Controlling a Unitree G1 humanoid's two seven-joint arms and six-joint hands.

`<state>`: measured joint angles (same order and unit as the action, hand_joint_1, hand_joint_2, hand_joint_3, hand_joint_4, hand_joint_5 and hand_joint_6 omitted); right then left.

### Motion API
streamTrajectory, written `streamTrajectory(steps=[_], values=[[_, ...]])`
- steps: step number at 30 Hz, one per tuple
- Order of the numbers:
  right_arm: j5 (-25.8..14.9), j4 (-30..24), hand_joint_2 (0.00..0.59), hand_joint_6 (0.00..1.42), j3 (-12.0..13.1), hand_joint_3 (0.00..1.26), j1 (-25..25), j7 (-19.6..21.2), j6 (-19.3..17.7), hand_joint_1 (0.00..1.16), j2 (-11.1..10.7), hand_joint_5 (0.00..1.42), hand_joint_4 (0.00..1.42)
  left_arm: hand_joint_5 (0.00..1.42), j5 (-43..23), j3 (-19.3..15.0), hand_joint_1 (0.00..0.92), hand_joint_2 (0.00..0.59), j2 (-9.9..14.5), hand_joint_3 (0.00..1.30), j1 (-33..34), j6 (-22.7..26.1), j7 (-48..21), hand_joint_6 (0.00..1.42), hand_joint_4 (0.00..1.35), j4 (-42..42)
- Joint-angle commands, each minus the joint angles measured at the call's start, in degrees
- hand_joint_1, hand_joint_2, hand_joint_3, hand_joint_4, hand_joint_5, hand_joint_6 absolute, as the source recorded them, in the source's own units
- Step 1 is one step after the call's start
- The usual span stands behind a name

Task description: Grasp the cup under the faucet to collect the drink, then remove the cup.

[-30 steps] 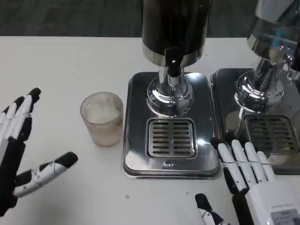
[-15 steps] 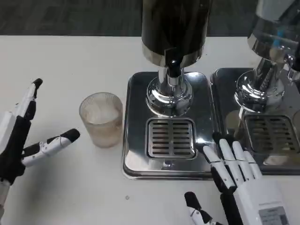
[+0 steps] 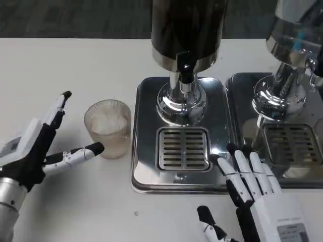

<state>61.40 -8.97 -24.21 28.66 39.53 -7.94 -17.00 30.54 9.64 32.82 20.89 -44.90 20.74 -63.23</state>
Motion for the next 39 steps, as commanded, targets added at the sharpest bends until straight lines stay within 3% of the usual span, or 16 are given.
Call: streamTrajectory(steps=[1,20,39], values=[[0.00,0.41,0.420,0.09,-0.65,0.17,-0.24,0.78,-0.11,0.44,0.40,0.01,0.04,0.14,0.18,1.67,0.185,0.032,-0.22,0.00,2.07,0.93,-1.26,0.13,0.00,-1.97],[-0.80,0.18,0.416,0.13,-1.32,0.18,-0.73,-0.24,-0.28,0.44,0.50,0.03,0.05,0.18,-1.16,4.05,0.205,0.034,-3.26,0.00,6.99,2.19,-6.78,0.16,0.01,-6.44],[-2.06,0.45,0.408,0.14,-1.32,0.19,-0.07,-0.72,0.01,0.43,1.19,0.05,0.07,0.22,-1.02,5.43,0.224,0.054,-5.57,0.03,9.73,3.64,-6.32,0.20,0.06,-7.92]])
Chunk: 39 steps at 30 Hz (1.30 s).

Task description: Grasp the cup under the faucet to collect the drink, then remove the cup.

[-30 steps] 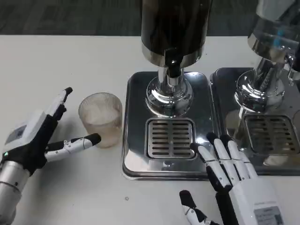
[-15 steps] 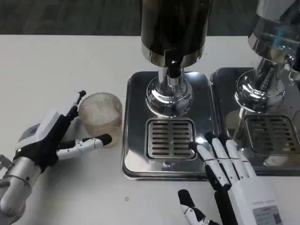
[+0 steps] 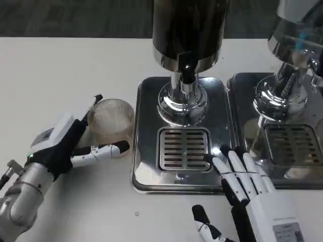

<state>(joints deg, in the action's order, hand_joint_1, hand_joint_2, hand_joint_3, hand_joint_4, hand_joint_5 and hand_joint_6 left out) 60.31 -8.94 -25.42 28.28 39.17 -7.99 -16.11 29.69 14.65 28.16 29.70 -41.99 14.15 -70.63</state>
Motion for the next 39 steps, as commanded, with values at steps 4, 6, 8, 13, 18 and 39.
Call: streamTrajectory(steps=[4,6,8,13,18,39], values=[[-1.68,0.41,0.413,0.16,-0.07,0.19,0.34,-0.42,-0.18,0.44,0.17,0.05,0.07,0.28,-0.04,0.58,0.261,0.079,-1.47,0.08,1.00,1.16,1.07,0.25,0.11,-0.49],[-1.89,0.37,0.413,0.17,-0.08,0.19,0.32,-0.49,-0.27,0.44,0.13,0.06,0.08,0.31,0.19,0.73,0.279,0.090,-1.71,0.11,0.94,1.18,2.07,0.28,0.15,-0.35],[-2.13,0.36,0.413,0.17,0.00,0.19,0.32,-0.57,-0.35,0.44,0.09,0.06,0.08,0.35,0.54,1.00,0.298,0.105,-1.91,0.15,0.83,0.97,3.26,0.31,0.19,-0.16],[-3.05,0.39,0.414,0.18,0.17,0.19,0.33,-0.74,-0.70,0.44,-0.22,0.07,0.09,0.48,1.28,1.81,0.339,0.130,-2.20,0.27,0.58,0.68,5.52,0.45,0.32,0.03],[-3.45,0.11,0.414,0.19,0.17,0.19,0.33,-0.66,-0.83,0.44,-0.35,0.07,0.09,0.64,1.53,2.72,0.355,0.148,-2.14,0.39,0.45,0.53,7.90,0.66,0.46,-0.05],[-5.09,2.47,0.420,0.21,0.43,0.19,-0.83,0.47,-2.15,0.44,0.24,0.09,0.13,0.89,0.10,-1.10,0.413,0.153,0.18,0.56,-1.90,-7.57,16.58,1.02,0.65,3.95]])
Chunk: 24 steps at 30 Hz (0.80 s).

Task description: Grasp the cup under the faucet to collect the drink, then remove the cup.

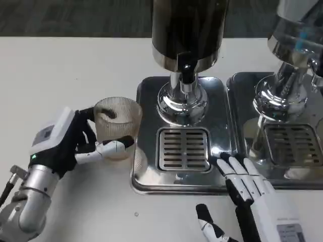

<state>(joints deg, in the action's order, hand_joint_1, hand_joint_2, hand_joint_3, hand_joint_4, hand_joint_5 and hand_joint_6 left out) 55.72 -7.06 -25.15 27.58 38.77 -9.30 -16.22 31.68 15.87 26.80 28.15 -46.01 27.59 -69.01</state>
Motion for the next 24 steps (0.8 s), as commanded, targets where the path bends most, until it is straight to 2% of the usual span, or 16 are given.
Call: streamTrajectory(steps=[1,11,24], values=[[-0.52,0.63,0.420,0.21,0.15,0.19,-0.05,0.94,-0.84,0.44,0.45,0.09,0.13,0.89,-1.99,-2.79,0.412,0.153,1.71,0.56,-0.56,-4.13,3.37,1.02,0.65,2.70],[-0.91,0.68,0.425,0.21,0.05,0.19,0.44,1.40,-0.95,0.44,0.72,0.10,0.13,0.89,-3.00,-5.19,0.404,0.156,2.48,0.57,-1.20,-8.18,3.15,1.05,0.66,6.57],[-0.71,0.40,0.428,0.22,-0.06,0.19,1.25,2.45,-0.53,0.45,1.90,0.10,0.14,0.89,-0.52,-1.98,0.398,0.156,-1.40,0.57,2.15,-7.22,0.25,1.04,0.66,6.59]])
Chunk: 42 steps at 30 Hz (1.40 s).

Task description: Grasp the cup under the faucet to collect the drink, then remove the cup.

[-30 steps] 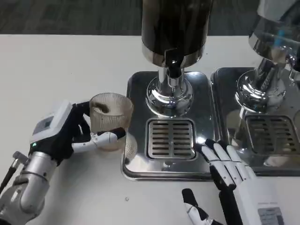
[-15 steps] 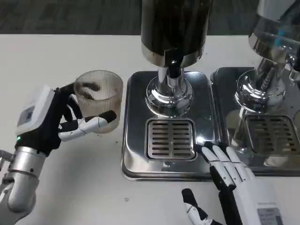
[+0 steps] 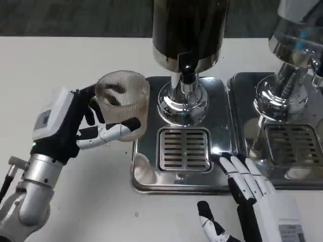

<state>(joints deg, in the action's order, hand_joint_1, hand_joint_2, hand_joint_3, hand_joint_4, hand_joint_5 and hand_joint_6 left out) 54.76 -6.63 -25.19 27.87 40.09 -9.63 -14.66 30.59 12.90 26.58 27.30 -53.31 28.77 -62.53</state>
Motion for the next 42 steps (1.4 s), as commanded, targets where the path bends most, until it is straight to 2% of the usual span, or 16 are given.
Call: streamTrajectory(steps=[1,11,28,42], values=[[0.30,-0.08,0.428,0.22,-0.01,0.19,1.10,1.25,-0.15,0.45,0.48,0.10,0.14,0.89,0.78,1.31,0.398,0.156,-1.55,0.57,3.40,0.33,-1.23,1.04,0.66,-0.19],[1.03,-0.60,0.428,0.23,-0.16,0.20,2.57,2.55,0.31,0.45,1.53,0.11,0.14,0.89,2.52,4.43,0.387,0.156,-4.26,0.57,6.30,2.81,-2.68,1.04,0.66,-3.07],[1.30,-0.17,0.428,0.25,0.18,0.20,2.20,2.98,0.23,0.45,2.47,0.12,0.14,0.89,4.00,6.75,0.378,0.156,-4.54,0.57,6.68,4.34,-3.07,1.03,0.65,-4.98],[1.28,0.22,0.428,0.26,-0.03,0.20,2.58,4.00,0.52,0.45,3.34,0.12,0.14,0.85,5.10,9.61,0.365,0.164,-6.41,0.55,8.60,7.34,-4.36,0.96,0.63,-6.92]])
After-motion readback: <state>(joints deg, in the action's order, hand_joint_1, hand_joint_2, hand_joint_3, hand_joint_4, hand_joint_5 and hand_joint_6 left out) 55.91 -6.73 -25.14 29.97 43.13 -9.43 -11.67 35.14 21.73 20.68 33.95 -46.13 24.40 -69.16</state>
